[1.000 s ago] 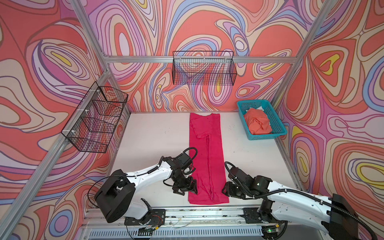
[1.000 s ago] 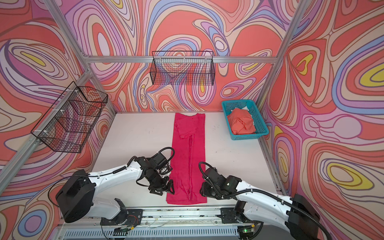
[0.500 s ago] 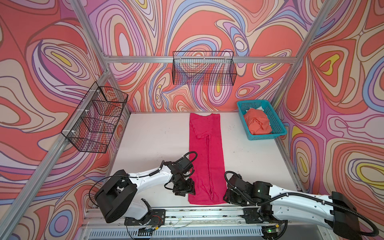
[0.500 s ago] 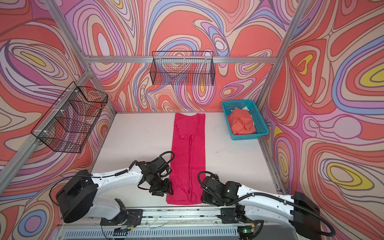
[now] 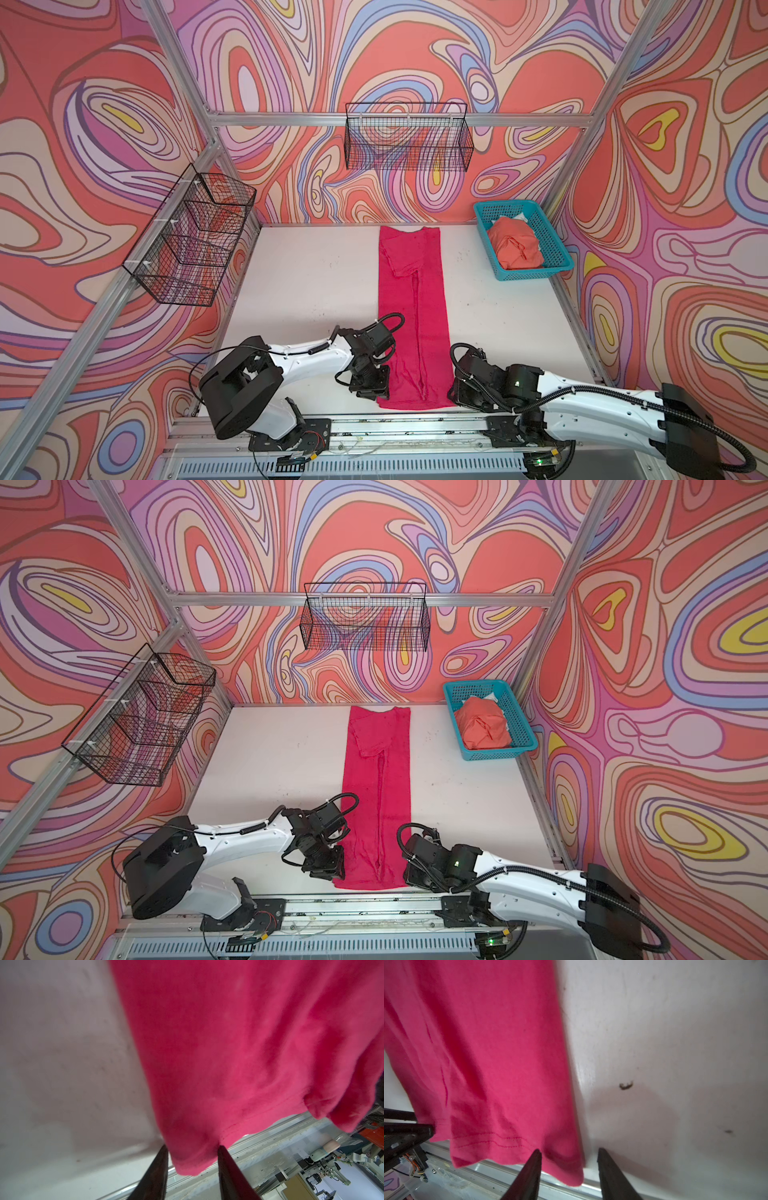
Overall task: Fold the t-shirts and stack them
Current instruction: 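Lift the near end with both grippers and fold it toward the far end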
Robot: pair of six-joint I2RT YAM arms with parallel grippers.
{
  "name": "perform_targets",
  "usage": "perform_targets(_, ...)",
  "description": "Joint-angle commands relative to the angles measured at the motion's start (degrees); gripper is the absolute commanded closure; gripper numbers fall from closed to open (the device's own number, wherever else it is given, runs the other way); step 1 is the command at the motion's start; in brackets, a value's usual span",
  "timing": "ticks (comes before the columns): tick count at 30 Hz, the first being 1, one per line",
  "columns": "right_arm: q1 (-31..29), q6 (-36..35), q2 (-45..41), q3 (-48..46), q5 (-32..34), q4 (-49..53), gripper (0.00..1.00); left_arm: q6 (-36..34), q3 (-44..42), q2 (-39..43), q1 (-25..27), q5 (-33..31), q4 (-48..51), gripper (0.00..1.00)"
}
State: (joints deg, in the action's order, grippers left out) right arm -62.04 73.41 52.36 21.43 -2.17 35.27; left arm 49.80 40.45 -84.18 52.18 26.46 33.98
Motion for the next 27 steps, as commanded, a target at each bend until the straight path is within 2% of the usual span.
perform_targets(1, -0.31, 1.56, 0.46, -0.93, 1.22, 0.33, 0.56, 1.12, 1.27, -1.60, 0.20, -1.37, 1.26, 0.65)
perform_targets(8, -0.36, 1.38, 0.62, -1.13, 0.53, 0.21, 0.69, 0.39, 2.27, -2.65, 0.34, -1.06, 1.69, 0.75)
perform_targets(12, -0.28, 1.15, 1.76, -0.93, -0.26, -1.29, 0.86, 0.51, 2.10, -2.25, 0.32, -0.59, 1.84, 0.85)
perform_targets(16, -0.29, 0.60, 2.66, -0.21, -0.99, -1.58, 0.99, 0.91, 2.22, -0.76, 0.32, 0.04, 2.49, 0.97)
perform_targets(17, -0.27, 0.60, 2.62, 0.08, -0.99, -1.23, 1.00, 0.91, 2.43, -0.19, 0.35, 0.00, 3.00, 1.00)
perform_targets(23, -0.28, 1.73, -1.22, 3.13, 1.70, 3.54, 1.00, 1.88, 3.03, 5.40, -0.27, -1.80, 7.12, 1.00)
perform_targets(27, 1.15, 0.88, -2.63, 6.35, 3.31, 6.38, 1.00, -0.70, 5.61, 7.92, -4.44, -2.29, 10.47, 1.00)
